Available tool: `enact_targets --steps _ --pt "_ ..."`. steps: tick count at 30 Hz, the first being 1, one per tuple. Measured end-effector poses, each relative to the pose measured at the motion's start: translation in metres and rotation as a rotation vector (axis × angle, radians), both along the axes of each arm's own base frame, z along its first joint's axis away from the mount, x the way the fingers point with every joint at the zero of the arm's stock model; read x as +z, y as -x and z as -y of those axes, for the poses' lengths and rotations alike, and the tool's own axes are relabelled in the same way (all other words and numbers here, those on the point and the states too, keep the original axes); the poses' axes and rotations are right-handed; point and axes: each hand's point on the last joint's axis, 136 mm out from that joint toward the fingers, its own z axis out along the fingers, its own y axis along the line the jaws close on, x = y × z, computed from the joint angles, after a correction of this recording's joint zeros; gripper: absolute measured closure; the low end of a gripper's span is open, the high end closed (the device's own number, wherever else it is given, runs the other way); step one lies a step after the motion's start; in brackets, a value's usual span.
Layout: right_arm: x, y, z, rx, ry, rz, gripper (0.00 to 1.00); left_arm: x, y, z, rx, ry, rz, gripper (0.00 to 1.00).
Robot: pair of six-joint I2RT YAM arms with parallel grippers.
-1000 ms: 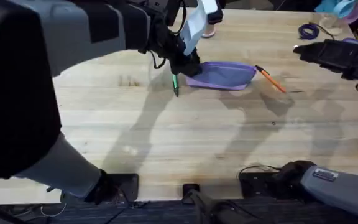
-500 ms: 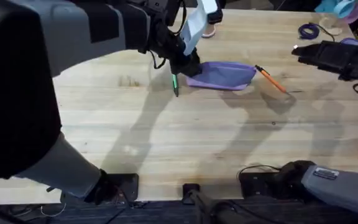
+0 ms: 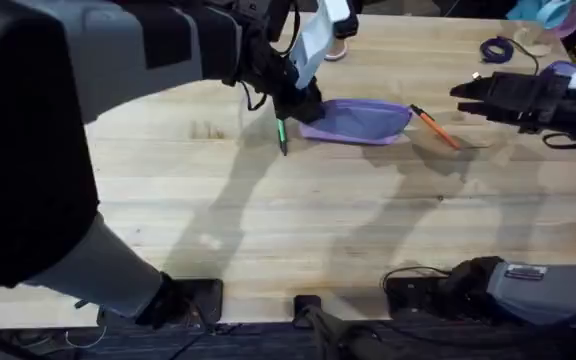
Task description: Unzip the bag, pick up the pens from the table one at a time and place them inside, then zip the bag closed.
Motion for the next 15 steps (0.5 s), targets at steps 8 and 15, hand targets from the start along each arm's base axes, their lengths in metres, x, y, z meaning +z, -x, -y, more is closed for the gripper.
enact_targets --steps 8,15 --pt "-0.0006 -0.0018 0.0017 0.0 0.014 0.01 0.006 0.0 0.0 0.0 0.0 0.0 0.0 0.957" --pt "-0.0052 -0.0011 0.0045 -0.003 0.042 -0.005 0.006 0.0 0.0 0.0 0.0 0.0 0.0 0.957"
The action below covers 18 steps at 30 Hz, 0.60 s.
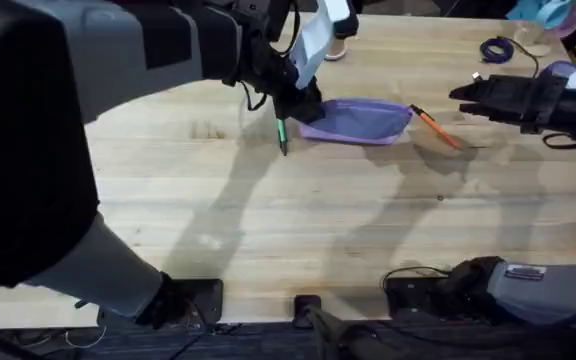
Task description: Unzip the bag, pick up the pens from the table one at a time and place them inside, then zip the bag closed.
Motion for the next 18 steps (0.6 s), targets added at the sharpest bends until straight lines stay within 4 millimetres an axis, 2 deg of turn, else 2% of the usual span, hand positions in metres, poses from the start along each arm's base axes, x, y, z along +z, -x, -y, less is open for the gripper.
enact_targets --steps 5,15,18 --pt "-0.004 -0.005 0.001 0.014 0.049 0.012 0.006 0.0 0.0 0.0 0.0 0.0 0.0 0.958" --pt "-0.005 -0.017 -0.013 0.08 0.108 0.065 0.006 0.0 0.0 0.0 0.0 0.0 0.0 0.957" --pt "-0.012 -0.018 -0.012 0.083 0.099 0.046 0.006 0.0 0.0 0.0 0.0 0.0 0.0 0.957"
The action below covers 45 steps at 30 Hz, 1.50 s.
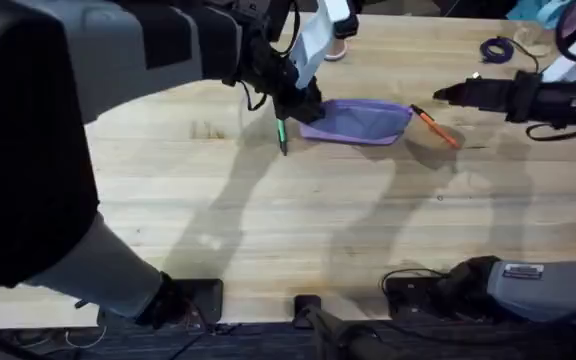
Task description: Unzip the bag, pick up the pens from the table one at a time and place them inside, then zip the bag closed.
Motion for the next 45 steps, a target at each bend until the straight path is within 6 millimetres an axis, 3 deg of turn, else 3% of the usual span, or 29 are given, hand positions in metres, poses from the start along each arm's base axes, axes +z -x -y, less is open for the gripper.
enact_targets --steps 7,16,45 --pt "-0.029 -0.004 -0.002 0.011 -0.065 -0.089 0.006 0.0 0.0 0.0 0.0 0.0 0.0 0.957" --pt "-0.05 -0.009 -0.022 0.069 -0.145 -0.144 0.006 0.0 0.0 0.0 0.0 0.0 0.0 0.957" --pt "-0.055 -0.014 -0.044 0.14 -0.15 -0.134 0.018 0.0 0.0 0.0 0.0 0.0 0.0 0.957"
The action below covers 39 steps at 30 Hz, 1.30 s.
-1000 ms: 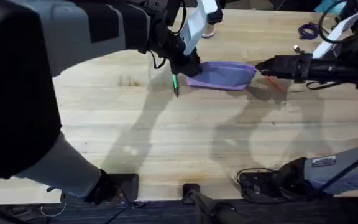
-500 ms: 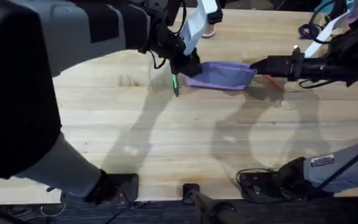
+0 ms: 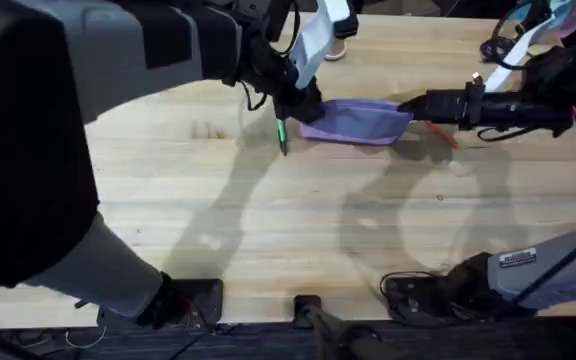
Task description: Unzip the bag, pick up the pens from the table one at a time and place them inside, then zip the bag closed.
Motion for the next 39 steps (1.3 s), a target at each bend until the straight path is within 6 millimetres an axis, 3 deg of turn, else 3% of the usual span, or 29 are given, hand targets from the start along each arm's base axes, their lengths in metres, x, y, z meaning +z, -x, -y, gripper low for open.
enact_targets --steps 5,10,23,39 --pt "0.0 0.0 0.0 -0.004 -0.004 -0.008 0.29 0.0 0.0 0.0 0.0 0.0 0.0 0.957" --pt "0.0 -0.001 0.0 -0.007 -0.003 -0.007 0.42 0.0 0.0 0.0 0.0 0.0 0.0 0.957" --pt "0.0 -0.001 0.001 -0.029 -0.016 -0.043 0.949 0.0 0.0 0.0 0.001 -0.001 0.0 0.957" --pt "0.013 -0.004 0.009 -0.167 -0.211 -0.197 0.97 0.001 0.001 0.002 -0.007 0.009 0.001 0.958"
